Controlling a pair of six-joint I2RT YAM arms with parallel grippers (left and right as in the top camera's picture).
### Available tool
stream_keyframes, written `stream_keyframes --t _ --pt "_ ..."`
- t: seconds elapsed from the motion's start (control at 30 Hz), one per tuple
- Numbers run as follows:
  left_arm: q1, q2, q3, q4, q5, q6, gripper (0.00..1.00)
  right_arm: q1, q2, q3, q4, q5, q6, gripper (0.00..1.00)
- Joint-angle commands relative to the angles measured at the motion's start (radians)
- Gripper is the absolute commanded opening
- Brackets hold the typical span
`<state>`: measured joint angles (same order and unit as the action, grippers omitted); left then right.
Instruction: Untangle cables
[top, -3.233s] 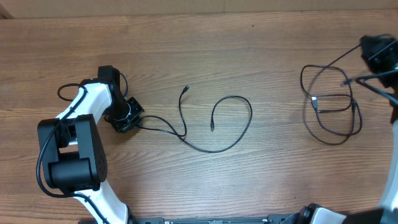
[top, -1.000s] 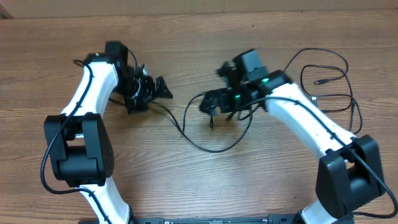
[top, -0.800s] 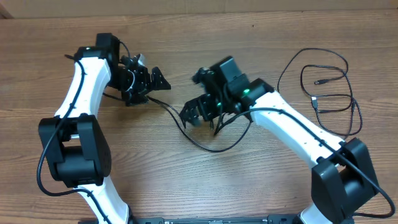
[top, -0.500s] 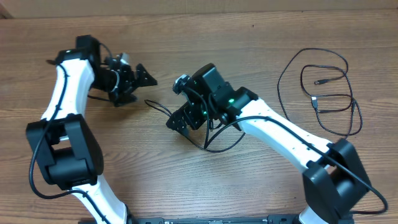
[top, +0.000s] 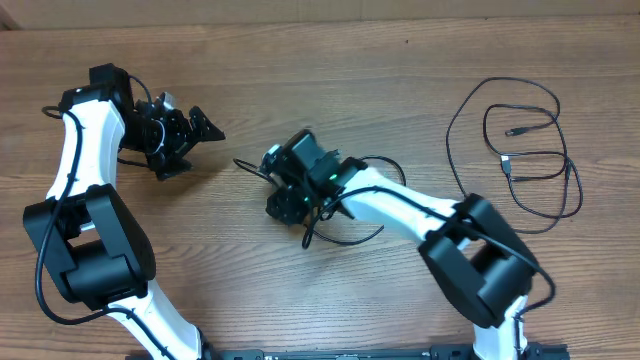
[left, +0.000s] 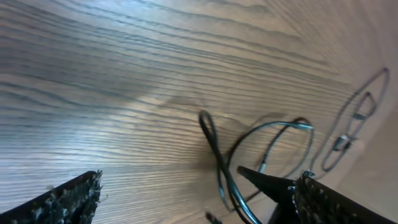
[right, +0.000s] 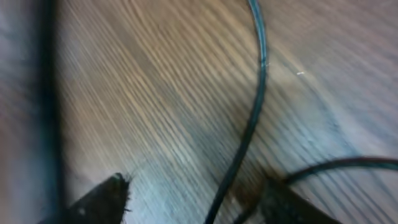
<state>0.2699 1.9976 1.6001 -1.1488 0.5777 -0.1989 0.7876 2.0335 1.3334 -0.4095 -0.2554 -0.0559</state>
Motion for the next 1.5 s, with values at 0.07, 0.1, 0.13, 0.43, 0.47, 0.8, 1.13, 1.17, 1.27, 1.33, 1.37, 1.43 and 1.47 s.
stream_keyframes --t 0.07,0.1,0.13,0.43,0.47,0.8,1.13,1.17,1.27,1.33,1.37,1.43,1.47 --pt "-0.004 -0.001 0.020 -0.002 -0.132 -0.007 1.00 0.044 0.022 0.008 0.019 0.144 -0.005 0.63" --pt "-0.004 -0.001 0.020 -0.002 -0.158 -0.007 1.00 0.052 0.026 0.008 0.018 0.169 -0.005 0.62" --pt "-0.004 -0.001 0.020 -0.002 -0.187 -0.007 1.00 0.060 0.031 0.008 0.018 0.190 -0.006 0.62" --pt "-0.004 -0.001 0.020 0.002 -0.302 -0.007 0.99 0.077 0.058 0.008 -0.002 0.269 -0.037 0.50" --pt "-0.004 -0.001 0.020 0.002 -0.302 -0.007 0.99 0.077 0.058 0.008 -0.005 0.269 -0.044 0.47" --pt "-0.004 -0.001 0.020 0.002 -0.301 -0.007 1.00 0.077 0.058 0.008 -0.016 0.270 -0.055 0.37" --pt "-0.004 -0.001 0.020 0.002 -0.302 -0.007 1.00 0.075 0.058 0.008 -0.030 0.292 -0.185 0.33" --pt "-0.004 -0.001 0.020 0.002 -0.301 -0.007 0.99 0.075 0.058 0.008 -0.035 0.292 -0.185 0.29" --pt "-0.004 -0.001 0.020 0.002 -0.301 -0.007 0.99 0.075 0.058 0.008 -0.048 0.286 -0.185 0.15" --pt "-0.004 -0.001 0.020 0.002 -0.302 -0.007 1.00 0.075 0.058 0.008 -0.055 0.284 -0.185 0.04" --pt "-0.004 -0.001 0.020 0.002 -0.301 -0.007 1.00 0.075 0.058 0.008 -0.056 0.284 -0.184 0.04" --pt "-0.004 -0.001 0.020 0.002 -0.301 -0.007 0.99 0.075 0.057 0.009 -0.055 0.284 -0.185 0.04" --pt "-0.004 -0.001 0.020 0.002 -0.301 -0.007 1.00 0.076 0.055 0.009 -0.055 0.285 -0.185 0.04"
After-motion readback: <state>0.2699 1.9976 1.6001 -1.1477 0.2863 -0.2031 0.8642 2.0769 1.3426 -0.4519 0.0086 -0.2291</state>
